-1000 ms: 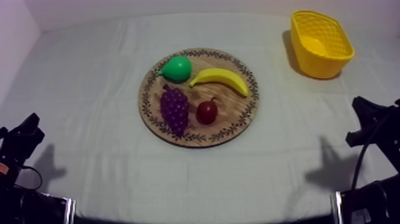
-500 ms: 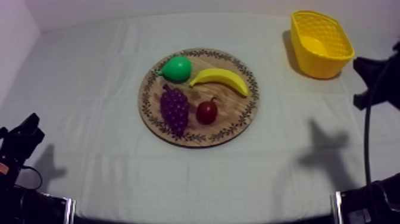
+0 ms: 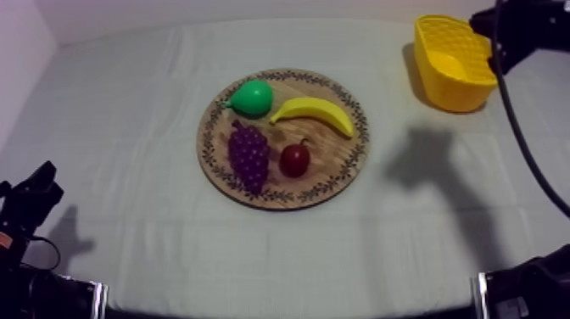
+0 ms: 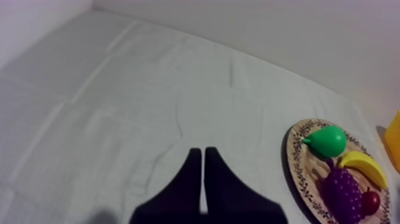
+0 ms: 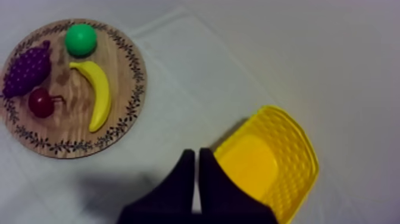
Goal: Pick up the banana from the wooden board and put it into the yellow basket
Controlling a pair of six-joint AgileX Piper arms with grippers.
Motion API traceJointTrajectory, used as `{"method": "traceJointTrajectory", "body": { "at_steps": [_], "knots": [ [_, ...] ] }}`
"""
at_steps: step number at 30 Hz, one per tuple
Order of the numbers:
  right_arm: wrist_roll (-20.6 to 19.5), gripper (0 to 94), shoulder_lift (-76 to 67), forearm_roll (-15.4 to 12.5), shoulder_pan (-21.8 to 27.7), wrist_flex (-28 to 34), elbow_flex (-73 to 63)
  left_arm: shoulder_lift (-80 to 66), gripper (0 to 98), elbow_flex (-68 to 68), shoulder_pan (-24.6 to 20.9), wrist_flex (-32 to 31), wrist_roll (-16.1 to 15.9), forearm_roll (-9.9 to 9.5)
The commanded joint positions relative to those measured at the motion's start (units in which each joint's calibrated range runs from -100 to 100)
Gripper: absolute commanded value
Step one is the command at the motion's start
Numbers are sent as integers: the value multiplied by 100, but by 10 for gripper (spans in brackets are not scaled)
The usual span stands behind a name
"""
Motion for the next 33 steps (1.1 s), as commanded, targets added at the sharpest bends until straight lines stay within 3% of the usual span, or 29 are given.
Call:
{"method": "traceJointTrajectory", "body": {
  "at_steps": [1, 11, 18, 30, 31, 33],
  "knots": [
    [-13, 4, 622, 85, -168, 297, -597, -3, 1, 2, 2, 0, 0, 0],
    [-281, 4, 1903, 545, -922, 794, -1354, -3, 1, 2, 2, 0, 0, 0],
    [-473, 5, 2536, 733, -1339, 537, -1198, -3, 1, 2, 2, 0, 0, 0],
    [-664, 12, 3155, 973, -1619, 337, -1212, -3, 1, 2, 2, 0, 0, 0],
    [-649, 22, 3165, 971, -1620, 333, -1215, -3, 1, 2, 2, 0, 0, 0],
    [-643, 224, 3181, 1014, -1629, 373, -1198, -3, 1, 2, 2, 0, 0, 0]
  ]
}}
